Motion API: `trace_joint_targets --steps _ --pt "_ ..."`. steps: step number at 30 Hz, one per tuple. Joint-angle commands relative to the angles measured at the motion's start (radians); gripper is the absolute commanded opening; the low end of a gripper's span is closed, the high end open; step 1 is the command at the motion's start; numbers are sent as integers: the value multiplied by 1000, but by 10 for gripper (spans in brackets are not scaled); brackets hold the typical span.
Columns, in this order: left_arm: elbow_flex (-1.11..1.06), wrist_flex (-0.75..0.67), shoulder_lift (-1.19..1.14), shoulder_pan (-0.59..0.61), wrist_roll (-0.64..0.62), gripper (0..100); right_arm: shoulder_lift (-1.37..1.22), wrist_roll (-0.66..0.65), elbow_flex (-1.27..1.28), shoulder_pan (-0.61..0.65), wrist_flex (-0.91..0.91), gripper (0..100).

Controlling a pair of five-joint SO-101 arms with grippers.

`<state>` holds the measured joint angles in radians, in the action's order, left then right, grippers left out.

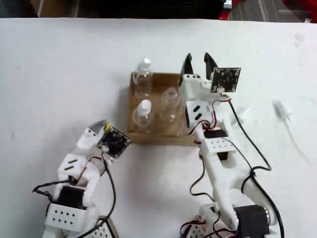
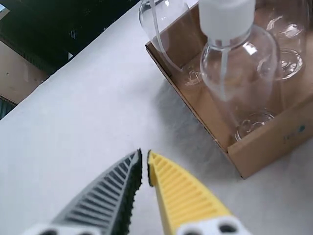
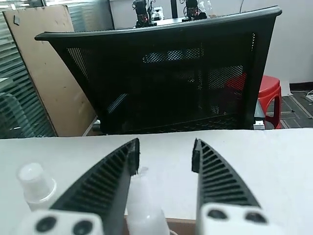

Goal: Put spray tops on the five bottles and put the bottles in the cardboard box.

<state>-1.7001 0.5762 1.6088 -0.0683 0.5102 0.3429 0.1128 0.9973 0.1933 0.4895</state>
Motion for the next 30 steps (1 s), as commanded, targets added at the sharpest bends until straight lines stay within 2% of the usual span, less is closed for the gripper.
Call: trace_joint_targets --steps 1,12,15,17,19,22,25,30 --pt "3 -17 -5 -12 8 24 5 3 -11 -1 -1 125" --pt "3 -17 -5 -12 8 24 25 6 -15 -15 2 123" --pt "3 -17 -5 -12 8 24 85 12 -35 -62 -8 123" --pt "3 -17 -5 -12 8 24 116 63 -77 -104 -71 123" --pt "3 -17 -5 -12 8 24 134 152 -163 -159 -228 123" --pt "3 -17 -5 -12 8 24 117 229 -368 -249 -558 123" --pt "3 -17 -5 -12 8 24 21 235 -598 -325 -848 122" --pt "3 -17 -5 -8 8 24 -223 235 -931 -417 -1233 122"
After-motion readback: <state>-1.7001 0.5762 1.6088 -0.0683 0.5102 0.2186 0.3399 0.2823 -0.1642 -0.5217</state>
